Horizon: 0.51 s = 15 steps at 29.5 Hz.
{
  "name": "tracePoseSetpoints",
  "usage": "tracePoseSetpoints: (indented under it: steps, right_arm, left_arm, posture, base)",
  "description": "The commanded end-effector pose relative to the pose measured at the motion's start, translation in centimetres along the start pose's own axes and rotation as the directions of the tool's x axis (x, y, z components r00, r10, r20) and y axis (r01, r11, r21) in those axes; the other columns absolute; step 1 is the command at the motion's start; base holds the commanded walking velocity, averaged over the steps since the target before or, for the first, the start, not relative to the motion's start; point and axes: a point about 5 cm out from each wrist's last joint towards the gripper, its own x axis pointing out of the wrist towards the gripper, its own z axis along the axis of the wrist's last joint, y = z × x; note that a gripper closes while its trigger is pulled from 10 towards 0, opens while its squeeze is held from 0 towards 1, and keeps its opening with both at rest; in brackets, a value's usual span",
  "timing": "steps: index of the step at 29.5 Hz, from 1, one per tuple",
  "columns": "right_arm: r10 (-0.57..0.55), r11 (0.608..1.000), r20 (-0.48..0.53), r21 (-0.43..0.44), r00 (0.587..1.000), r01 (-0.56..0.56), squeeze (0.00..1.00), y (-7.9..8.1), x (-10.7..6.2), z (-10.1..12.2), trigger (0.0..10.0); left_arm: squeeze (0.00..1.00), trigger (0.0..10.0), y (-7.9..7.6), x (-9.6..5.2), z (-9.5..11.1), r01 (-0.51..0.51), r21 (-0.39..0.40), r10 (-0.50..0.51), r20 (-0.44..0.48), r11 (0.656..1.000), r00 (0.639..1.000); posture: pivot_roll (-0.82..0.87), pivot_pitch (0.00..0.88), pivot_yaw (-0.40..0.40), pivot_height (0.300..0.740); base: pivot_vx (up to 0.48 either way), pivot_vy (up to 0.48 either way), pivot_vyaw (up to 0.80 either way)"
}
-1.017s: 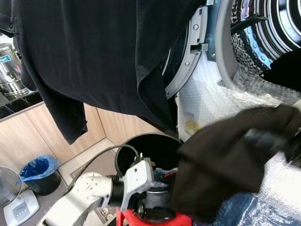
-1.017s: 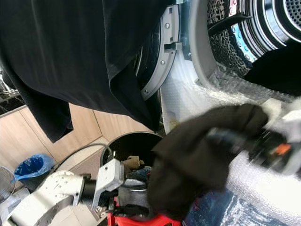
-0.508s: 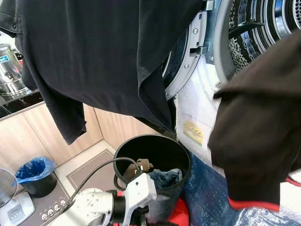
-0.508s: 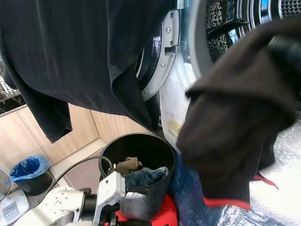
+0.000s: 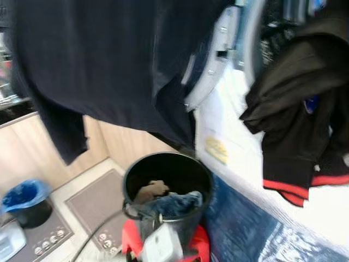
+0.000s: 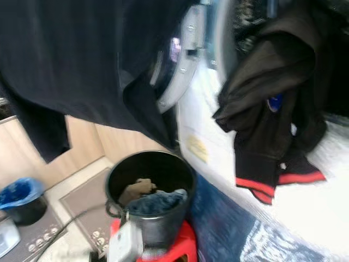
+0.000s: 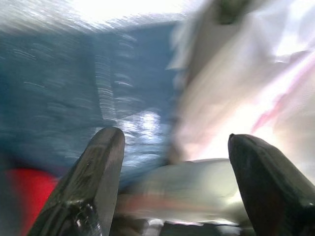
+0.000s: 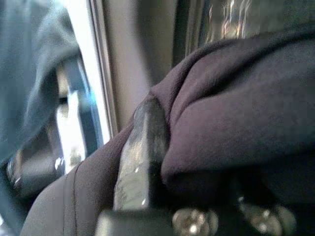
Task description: Clothes washing
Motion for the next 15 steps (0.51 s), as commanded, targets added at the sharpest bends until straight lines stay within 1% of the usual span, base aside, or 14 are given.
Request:
tracePoseSetpoints:
  steps: [1,2,3,4,5,7,8,9,10,11,12,13,14,15]
  right_arm:
    - [-0.005,1.0,-0.003,-0.024,1.0,0.005,0.0,0.3,1.1,1.0,10.0]
    - [-0.005,1.0,-0.003,-0.024,1.0,0.005,0.0,0.3,1.1,1.0,10.0]
    - [-0.07,0.997,0.004,-0.017,0.998,0.07,0.0,0.2,2.0,1.4,10.0]
    - [-0.128,0.992,0.0,0.008,0.992,0.128,0.0,0.1,2.6,1.6,10.0]
    - [-0.251,0.968,-0.005,0.01,0.968,0.251,0.0,-0.4,3.4,1.7,10.0]
    - [-0.349,0.936,-0.013,0.049,0.937,0.35,0.0,-0.9,3.7,1.5,10.0]
    - [-0.452,0.887,-0.018,0.094,0.892,0.452,0.0,-1.6,3.8,1.2,10.0]
    - [-0.452,0.887,-0.018,0.094,0.892,0.452,0.0,-1.6,3.8,1.2,10.0]
    - [-0.558,0.824,-0.032,0.103,0.829,0.558,0.0,-2.4,3.6,0.6,10.0]
    - [-0.63,0.771,-0.022,0.104,0.776,0.628,0.0,-3.0,3.3,0.3,10.0]
    - [-0.63,0.771,-0.022,0.104,0.776,0.628,0.0,-3.0,3.3,0.3,10.0]
    - [-0.684,0.723,-0.014,0.12,0.729,0.681,0.0,-3.5,2.9,0.1,10.0]
    - [-0.759,0.647,-0.01,0.101,0.651,0.756,0.0,-4.2,2.2,-0.1,10.0]
    - [-0.806,0.589,-0.006,0.086,0.591,0.804,0.0,-4.7,1.6,-0.2,10.0]
  left_arm:
    - [0.0,10.0,-0.5,-0.1,0.4,-0.015,0.01,0.015,0.001,1.0,1.0]
    - [0.0,10.0,-0.5,-0.1,0.4,-0.015,0.01,0.015,0.001,1.0,1.0]
    - [0.0,10.0,-0.6,-0.1,0.4,-0.024,0.001,0.024,0.001,1.0,1.0]
    - [0.0,10.0,-0.7,-0.1,0.3,-0.032,-0.007,0.032,0.002,0.999,0.999]
    - [0.0,10.0,-0.9,0.0,0.2,-0.041,-0.032,0.041,-0.001,0.999,0.999]
    - [0.0,10.0,-1.1,0.1,0.2,-0.045,-0.037,0.045,-0.001,0.998,0.999]
    - [0.0,10.0,-1.3,0.2,0.3,-0.049,-0.041,0.049,0.004,0.998,0.999]
    - [0.0,10.0,-1.3,0.2,0.3,-0.049,-0.041,0.049,0.004,0.998,0.999]
    - [0.0,10.0,-1.4,0.3,0.3,-0.055,-0.051,0.056,0.004,0.997,0.998]
    - [0.0,10.0,-1.4,0.4,0.4,-0.063,-0.049,0.064,0.009,0.997,0.998]
    - [0.0,10.0,-1.4,0.4,0.4,-0.063,-0.049,0.064,0.009,0.997,0.998]
    - [0.0,10.0,-1.5,0.4,0.4,-0.068,-0.05,0.069,0.009,0.996,0.998]
    - [0.0,10.0,-1.5,0.4,0.3,-0.07,-0.053,0.071,0.012,0.996,0.997]
    - [0.0,10.0,-1.6,0.4,0.4,-0.072,-0.056,0.073,0.013,0.996,0.997]
  posture:
    - [-0.14,0.046,-0.096,0.74]
    - [-0.14,0.046,-0.096,0.74]
    - [-0.14,0.049,-0.101,0.74]
    - [-0.14,0.048,-0.105,0.74]
    - [-0.14,0.048,-0.109,0.74]
    - [-0.13,0.046,-0.118,0.74]
    - [-0.13,0.043,-0.123,0.74]
    - [-0.13,0.043,-0.123,0.74]
    - [-0.13,0.04,-0.128,0.74]
    - [-0.12,0.041,-0.132,0.74]
    - [-0.12,0.041,-0.132,0.74]
    - [-0.12,0.041,-0.134,0.74]
    - [-0.12,0.038,-0.14,0.74]
    - [-0.12,0.038,-0.14,0.74]
  base:
    - [0.0,0.0,0.0]
    - [0.0,0.0,0.0]
    - [0.0,0.0,0.0]
    - [0.0,0.0,0.0]
    - [0.0,0.0,0.0]
    - [0.0,0.0,0.0]
    - [0.0,0.0,0.0]
    - [0.0,0.0,0.0]
    - [0.0,0.0,0.0]
    - [0.0,0.0,0.0]
    - [0.0,0.0,0.0]
    - [0.0,0.0,0.0]
    - [0.0,0.0,0.0]
    - [0.0,0.0,0.0]
